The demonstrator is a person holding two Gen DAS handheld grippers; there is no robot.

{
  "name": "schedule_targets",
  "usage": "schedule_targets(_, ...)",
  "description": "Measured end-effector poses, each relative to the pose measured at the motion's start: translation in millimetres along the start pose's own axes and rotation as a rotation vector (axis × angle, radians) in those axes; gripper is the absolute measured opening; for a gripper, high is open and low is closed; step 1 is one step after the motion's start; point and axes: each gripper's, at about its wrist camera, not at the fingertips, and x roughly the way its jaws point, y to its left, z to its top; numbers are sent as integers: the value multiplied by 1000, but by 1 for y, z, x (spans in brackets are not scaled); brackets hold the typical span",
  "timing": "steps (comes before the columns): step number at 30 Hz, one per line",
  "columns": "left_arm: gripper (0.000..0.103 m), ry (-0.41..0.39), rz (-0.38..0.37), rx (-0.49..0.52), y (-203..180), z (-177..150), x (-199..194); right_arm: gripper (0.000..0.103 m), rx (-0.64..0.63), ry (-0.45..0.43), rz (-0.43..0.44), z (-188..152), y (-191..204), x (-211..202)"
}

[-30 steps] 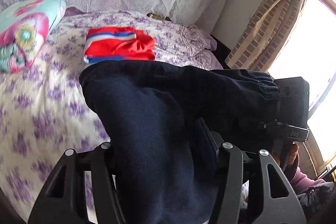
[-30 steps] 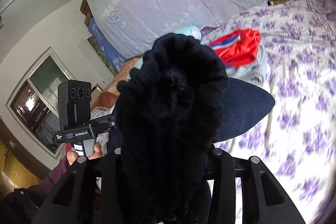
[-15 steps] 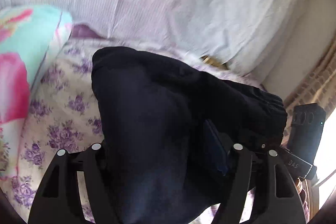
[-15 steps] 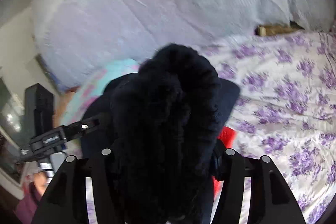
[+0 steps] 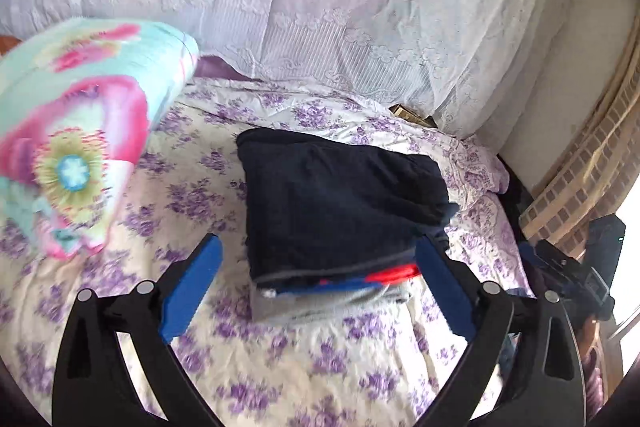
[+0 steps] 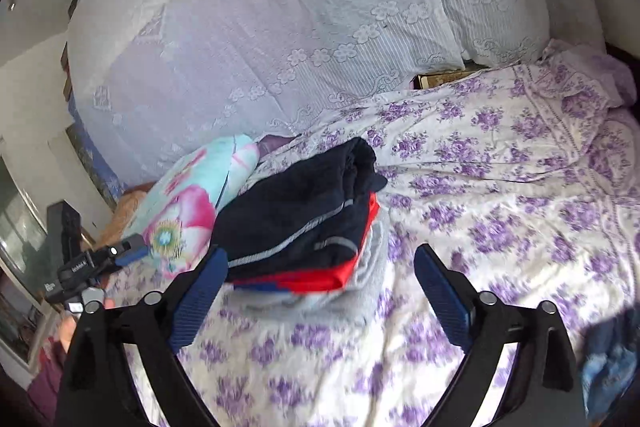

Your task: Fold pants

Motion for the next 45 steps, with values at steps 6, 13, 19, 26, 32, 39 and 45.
schedule_targets(6, 98, -22, 126, 102, -56, -120, -108, 99, -158, 35, -38, -127, 73, -109)
schedule_targets(13, 98, -119, 293, 188, -89, -239, -193, 99, -177, -40, -87, -244, 111, -166)
schedule_targets(19, 98, -151, 266, 153, -93, -302, -234, 99, -185, -163, -206, -299, 124, -189)
schedule_targets(26, 98, -152, 373, 231, -100, -325, -232, 99, -180, -134, -229, -319, 116, -185)
schedule_targets(32, 98, -135, 413, 205, -90, -329, -224, 99, -155, -125, -270, -325, 104, -182)
schedule_targets(39, 98, -144, 457, 213, -87, -327, -219, 99, -154, -159, -294, -324, 103, -185)
schedule_targets(45, 98, -127, 475, 215, -84, -326, -214, 99, -194, -195, -334, -325, 111, -189)
